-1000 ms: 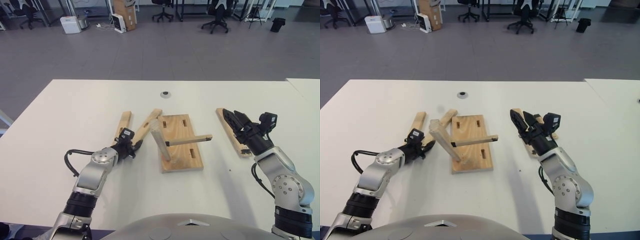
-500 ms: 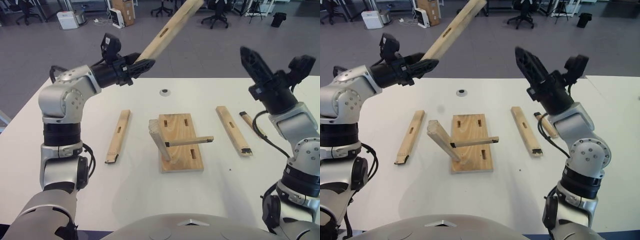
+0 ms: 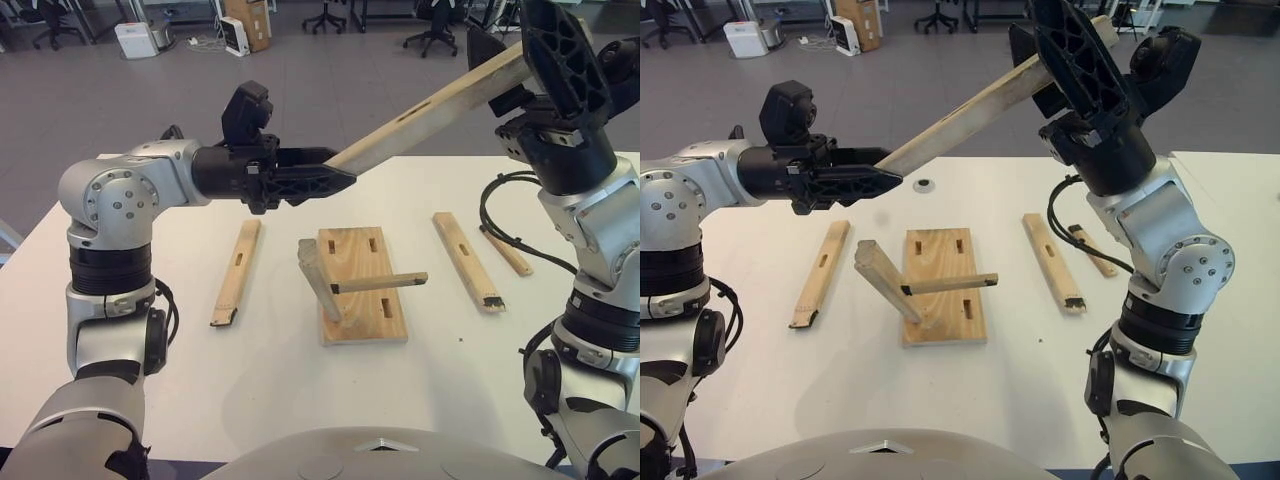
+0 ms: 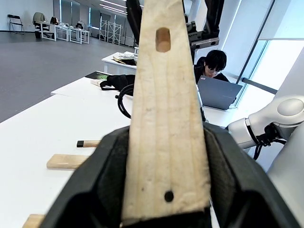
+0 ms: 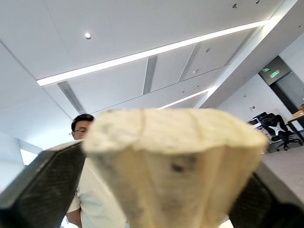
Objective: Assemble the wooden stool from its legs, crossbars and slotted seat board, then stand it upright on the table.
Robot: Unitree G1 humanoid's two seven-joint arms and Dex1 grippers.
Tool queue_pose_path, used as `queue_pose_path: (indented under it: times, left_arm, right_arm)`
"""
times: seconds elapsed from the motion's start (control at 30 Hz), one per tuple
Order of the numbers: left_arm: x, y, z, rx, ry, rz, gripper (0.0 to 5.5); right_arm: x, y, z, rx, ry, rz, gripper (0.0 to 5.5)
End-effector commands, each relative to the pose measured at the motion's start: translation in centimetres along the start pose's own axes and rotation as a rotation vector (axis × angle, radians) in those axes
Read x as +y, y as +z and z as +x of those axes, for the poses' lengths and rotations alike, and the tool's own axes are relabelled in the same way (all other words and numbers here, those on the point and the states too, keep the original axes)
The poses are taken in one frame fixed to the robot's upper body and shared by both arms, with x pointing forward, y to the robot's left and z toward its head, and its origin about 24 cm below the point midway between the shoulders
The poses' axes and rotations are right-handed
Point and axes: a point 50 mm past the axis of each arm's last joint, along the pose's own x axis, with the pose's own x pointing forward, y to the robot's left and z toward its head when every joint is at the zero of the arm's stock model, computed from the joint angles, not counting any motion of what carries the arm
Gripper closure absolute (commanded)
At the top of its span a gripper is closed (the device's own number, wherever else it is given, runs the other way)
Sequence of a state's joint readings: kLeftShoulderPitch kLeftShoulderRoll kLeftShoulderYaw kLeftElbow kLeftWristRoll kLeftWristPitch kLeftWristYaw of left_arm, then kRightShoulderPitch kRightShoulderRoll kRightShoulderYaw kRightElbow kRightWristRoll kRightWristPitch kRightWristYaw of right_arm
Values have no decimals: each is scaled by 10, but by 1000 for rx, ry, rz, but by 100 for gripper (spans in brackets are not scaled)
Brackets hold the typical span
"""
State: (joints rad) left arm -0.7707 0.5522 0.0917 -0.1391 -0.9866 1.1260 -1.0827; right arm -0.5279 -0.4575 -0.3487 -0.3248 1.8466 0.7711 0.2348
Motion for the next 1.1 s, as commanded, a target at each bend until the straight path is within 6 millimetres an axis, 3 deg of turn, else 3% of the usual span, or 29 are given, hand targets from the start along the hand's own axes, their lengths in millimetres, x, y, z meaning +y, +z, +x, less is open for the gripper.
queue_pose_path:
  times: [0.03, 0.27, 0.33, 0.4, 0.5, 0.57, 0.7, 0.8, 0.97, 1.1]
  left_arm:
    - [-1, 0, -2, -15, -5, -12, 343]
    - [2, 1, -4, -53, 17, -24, 343]
    - [10, 2, -3, -85, 99, -7, 343]
    - [25, 6, -6, -130, 249, 11, 280]
    - [40, 18, -16, -231, 372, 32, 228]
    - [51, 13, -29, -236, 478, 68, 219]
    - [62, -17, -63, -219, 728, 109, 219]
    - [58, -53, -65, -157, 835, 107, 219]
    - [47, -146, -60, 19, 913, -68, 219]
    - [36, -197, -52, 71, 922, -193, 219]
  right_arm:
    - [0, -2, -5, 22, -1, 17, 193]
    - [-6, 1, -8, 29, -35, -2, 333]
    - [-8, 3, -8, 26, -54, -23, 334]
    - [-12, 7, -6, 17, -77, -49, 339]
    - [-22, 16, -6, -31, -169, -123, 340]
    - [-31, 28, -12, -55, -258, -215, 343]
    - [-44, 44, -56, 75, -494, -496, 343]
    - [-48, 36, -90, 255, -580, -625, 343]
    - [-37, 18, -116, 496, -438, -652, 343]
    - [-33, 11, -123, 550, -333, -601, 343]
